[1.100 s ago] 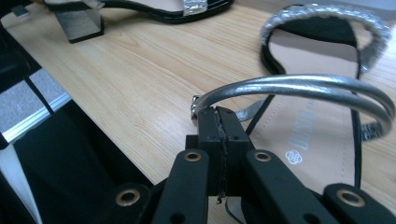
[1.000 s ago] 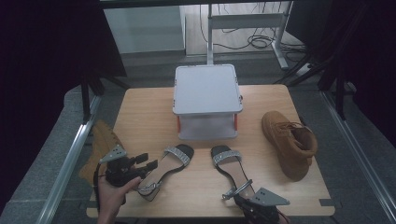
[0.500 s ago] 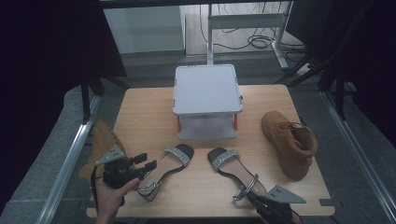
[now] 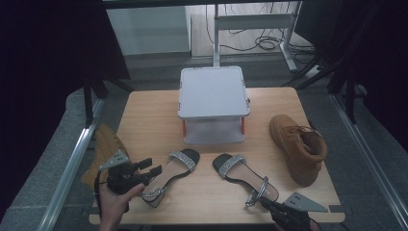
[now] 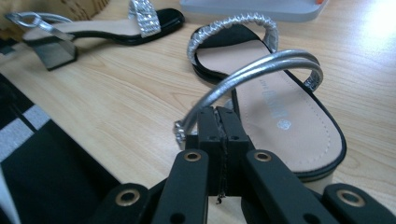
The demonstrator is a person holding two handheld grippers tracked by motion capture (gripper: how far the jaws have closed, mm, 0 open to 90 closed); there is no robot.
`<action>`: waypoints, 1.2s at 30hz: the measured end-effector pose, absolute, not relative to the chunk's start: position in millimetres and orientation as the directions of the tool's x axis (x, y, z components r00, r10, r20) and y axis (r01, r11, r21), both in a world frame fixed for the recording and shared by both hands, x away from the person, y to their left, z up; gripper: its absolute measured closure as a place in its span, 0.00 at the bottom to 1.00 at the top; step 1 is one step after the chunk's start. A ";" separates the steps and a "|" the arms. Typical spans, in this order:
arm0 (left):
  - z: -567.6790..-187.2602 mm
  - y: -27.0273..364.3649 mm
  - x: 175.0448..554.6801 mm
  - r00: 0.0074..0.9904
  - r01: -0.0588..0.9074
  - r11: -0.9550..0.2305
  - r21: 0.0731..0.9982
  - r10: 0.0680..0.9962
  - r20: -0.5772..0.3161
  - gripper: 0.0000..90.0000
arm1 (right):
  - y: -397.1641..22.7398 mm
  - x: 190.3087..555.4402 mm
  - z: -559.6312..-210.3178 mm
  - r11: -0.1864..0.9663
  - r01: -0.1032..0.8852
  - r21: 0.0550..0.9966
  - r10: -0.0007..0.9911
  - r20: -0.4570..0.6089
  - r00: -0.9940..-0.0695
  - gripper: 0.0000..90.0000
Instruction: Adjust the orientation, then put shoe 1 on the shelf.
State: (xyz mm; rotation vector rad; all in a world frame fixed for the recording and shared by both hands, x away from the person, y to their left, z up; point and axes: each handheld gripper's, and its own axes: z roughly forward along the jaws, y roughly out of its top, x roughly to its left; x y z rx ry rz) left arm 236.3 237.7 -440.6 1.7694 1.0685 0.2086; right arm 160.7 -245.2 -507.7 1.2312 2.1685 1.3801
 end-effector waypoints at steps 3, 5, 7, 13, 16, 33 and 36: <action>-443.0 234.6 237.4 0.591 0.570 -0.102 0.815 0.740 -0.321 0.47 | -248.3 157.6 -506.0 0.169 0.495 0.852 0.779 0.192 -0.597 1.00; -444.1 232.9 238.1 0.593 0.572 -0.110 0.813 0.740 -0.317 0.47 | -251.1 156.4 -502.2 0.166 0.489 0.856 0.772 0.195 -0.605 0.99; -445.1 232.5 238.5 0.590 0.575 -0.109 0.810 0.742 -0.319 0.47 | -253.8 154.1 -495.6 0.157 0.484 0.861 0.772 0.198 -0.603 0.99; -447.4 233.4 238.8 0.585 0.580 -0.113 0.807 0.747 -0.316 0.47 | -273.5 151.7 -476.6 0.084 0.460 0.884 0.774 0.232 -0.588 0.99; -447.6 232.3 238.9 0.581 0.582 -0.116 0.805 0.752 -0.311 0.47 | -279.8 157.7 -470.9 0.066 0.459 0.886 0.788 0.236 -0.568 0.99; -446.8 240.5 239.2 0.543 0.585 -0.125 0.802 0.794 -0.273 0.47 | -238.1 227.5 -451.0 0.159 0.449 0.879 0.734 0.198 -0.649 0.81; -447.5 237.2 237.7 0.542 0.589 -0.134 0.797 0.797 -0.267 0.47 | -230.6 237.2 -450.1 0.188 0.448 0.874 0.725 0.184 -0.664 0.66</action>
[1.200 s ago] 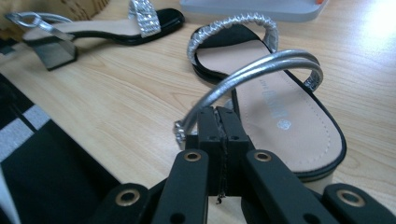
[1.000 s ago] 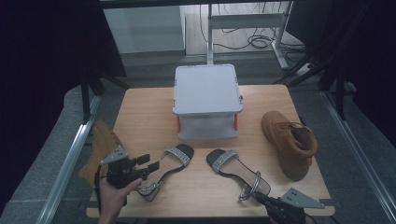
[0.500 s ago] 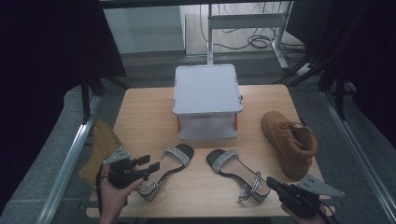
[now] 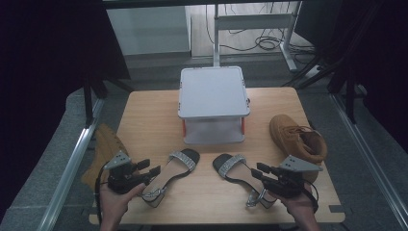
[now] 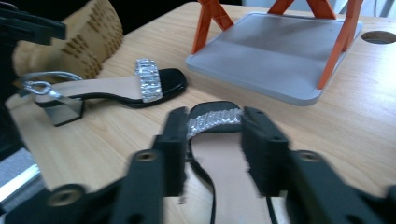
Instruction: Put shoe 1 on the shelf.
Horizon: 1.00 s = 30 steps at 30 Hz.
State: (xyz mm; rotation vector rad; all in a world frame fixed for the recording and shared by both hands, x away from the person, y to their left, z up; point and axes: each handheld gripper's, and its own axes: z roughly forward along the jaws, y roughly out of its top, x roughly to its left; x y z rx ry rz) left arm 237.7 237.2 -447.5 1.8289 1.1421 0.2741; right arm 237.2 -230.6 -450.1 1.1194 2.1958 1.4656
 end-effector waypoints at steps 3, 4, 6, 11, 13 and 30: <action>-446.3 234.5 236.1 0.529 0.589 -0.161 0.792 0.817 -0.228 0.47 | -226.3 242.4 -449.1 0.204 0.441 0.874 0.733 0.162 -0.661 0.59; -446.2 234.4 236.1 0.527 0.590 -0.161 0.791 0.819 -0.226 0.47 | -225.4 244.2 -449.6 0.217 0.440 0.871 0.728 0.156 -0.667 0.57; -446.8 233.5 237.5 0.525 0.596 -0.165 0.786 0.821 -0.226 0.47 | -224.5 247.4 -451.6 0.235 0.450 0.862 0.728 0.151 -0.669 0.55; -446.8 225.9 239.1 0.530 0.635 -0.198 0.747 0.815 -0.234 0.48 | -228.0 251.6 -456.1 0.244 0.465 0.851 0.731 0.153 -0.665 0.53; -446.2 224.0 239.8 0.530 0.642 -0.210 0.738 0.817 -0.228 0.48 | -231.3 251.0 -457.7 0.239 0.474 0.847 0.736 0.161 -0.658 0.52; -470.2 192.0 266.9 0.570 0.716 -0.404 0.568 0.810 -0.142 0.39 | -230.9 249.8 -469.7 0.257 0.514 0.819 0.740 0.176 -0.650 0.50</action>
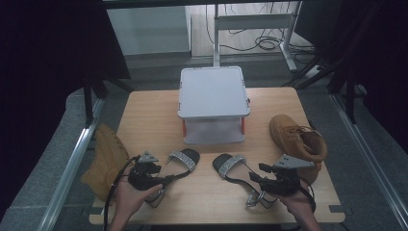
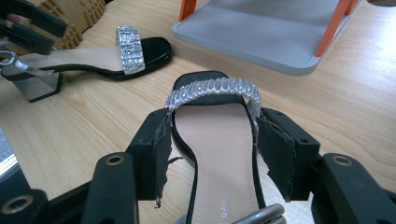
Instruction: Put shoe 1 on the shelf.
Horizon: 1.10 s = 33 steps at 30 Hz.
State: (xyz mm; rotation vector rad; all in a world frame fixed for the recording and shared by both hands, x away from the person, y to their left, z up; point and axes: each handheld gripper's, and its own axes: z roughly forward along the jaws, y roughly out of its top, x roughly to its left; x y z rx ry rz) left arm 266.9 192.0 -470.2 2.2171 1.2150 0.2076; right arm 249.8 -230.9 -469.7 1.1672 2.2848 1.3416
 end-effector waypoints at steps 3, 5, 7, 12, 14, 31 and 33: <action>-477.2 190.6 273.0 0.563 0.736 -0.422 0.529 0.816 -0.132 0.38 | -230.1 249.6 -472.0 0.266 0.519 0.812 0.741 0.172 -0.649 0.50; -480.6 189.3 275.8 0.558 0.745 -0.432 0.509 0.821 -0.119 0.38 | -229.9 250.2 -474.0 0.272 0.524 0.807 0.743 0.171 -0.647 0.50; -483.1 187.6 277.8 0.561 0.750 -0.446 0.489 0.821 -0.110 0.38 | -229.8 250.7 -475.7 0.274 0.530 0.802 0.745 0.171 -0.644 0.50; -483.8 182.2 278.7 0.565 0.747 -0.471 0.469 0.822 -0.075 0.37 | -229.4 250.1 -477.2 0.280 0.530 0.800 0.746 0.166 -0.645 0.49; -483.7 180.3 278.4 0.566 0.745 -0.479 0.463 0.822 -0.060 0.38 | -229.6 249.7 -477.4 0.282 0.529 0.800 0.747 0.163 -0.644 0.49; -496.5 172.6 282.4 0.556 0.786 -0.520 0.336 0.831 -0.016 0.39 | -232.8 252.4 -479.8 0.279 0.540 0.794 0.758 0.164 -0.632 0.49; -498.5 171.1 283.6 0.547 0.794 -0.514 0.324 0.837 -0.016 0.39 | -232.7 252.5 -479.9 0.280 0.540 0.794 0.758 0.163 -0.632 0.49</action>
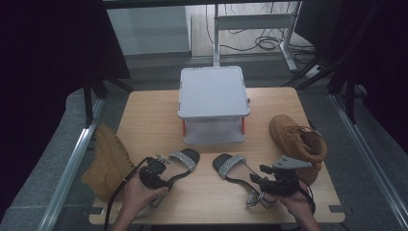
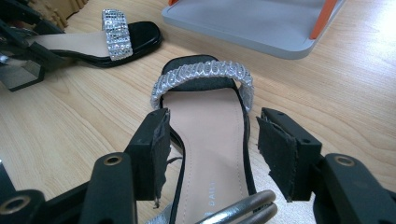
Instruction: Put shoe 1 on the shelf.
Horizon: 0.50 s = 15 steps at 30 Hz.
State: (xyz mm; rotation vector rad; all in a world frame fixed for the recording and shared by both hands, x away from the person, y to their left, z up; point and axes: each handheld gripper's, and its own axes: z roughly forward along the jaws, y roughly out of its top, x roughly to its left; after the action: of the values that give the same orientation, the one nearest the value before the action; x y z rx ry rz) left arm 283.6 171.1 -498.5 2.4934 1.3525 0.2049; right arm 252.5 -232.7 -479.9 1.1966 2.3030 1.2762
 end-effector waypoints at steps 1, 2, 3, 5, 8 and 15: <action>-499.0 170.1 283.7 0.546 0.794 -0.515 0.323 0.838 -0.009 0.40 | -232.8 252.7 -480.0 0.280 0.541 0.793 0.758 0.163 -0.631 0.49; -499.6 169.0 283.6 0.542 0.796 -0.513 0.320 0.840 0.000 0.40 | -233.0 253.2 -480.3 0.280 0.539 0.795 0.758 0.162 -0.632 0.49; -500.4 168.2 283.5 0.538 0.798 -0.511 0.318 0.843 0.004 0.40 | -233.1 253.6 -480.5 0.282 0.541 0.792 0.759 0.160 -0.631 0.49; -501.6 168.1 283.5 0.527 0.806 -0.499 0.317 0.850 -0.001 0.40 | -232.8 255.0 -481.3 0.296 0.548 0.782 0.765 0.150 -0.627 0.49; -502.8 168.6 285.0 0.520 0.813 -0.491 0.313 0.854 -0.008 0.41 | -230.6 259.1 -482.7 0.348 0.565 0.748 0.770 0.115 -0.627 0.46; -504.7 170.8 286.0 0.498 0.824 -0.465 0.324 0.867 -0.022 0.45 | -206.1 270.2 -488.5 0.520 0.605 0.603 0.740 0.034 -0.671 0.38</action>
State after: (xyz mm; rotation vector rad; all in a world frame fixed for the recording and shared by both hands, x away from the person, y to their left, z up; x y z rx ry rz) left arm 286.0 170.8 -504.7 2.4535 1.4269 0.2101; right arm 270.2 -206.1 -488.5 1.1407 2.5343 0.8722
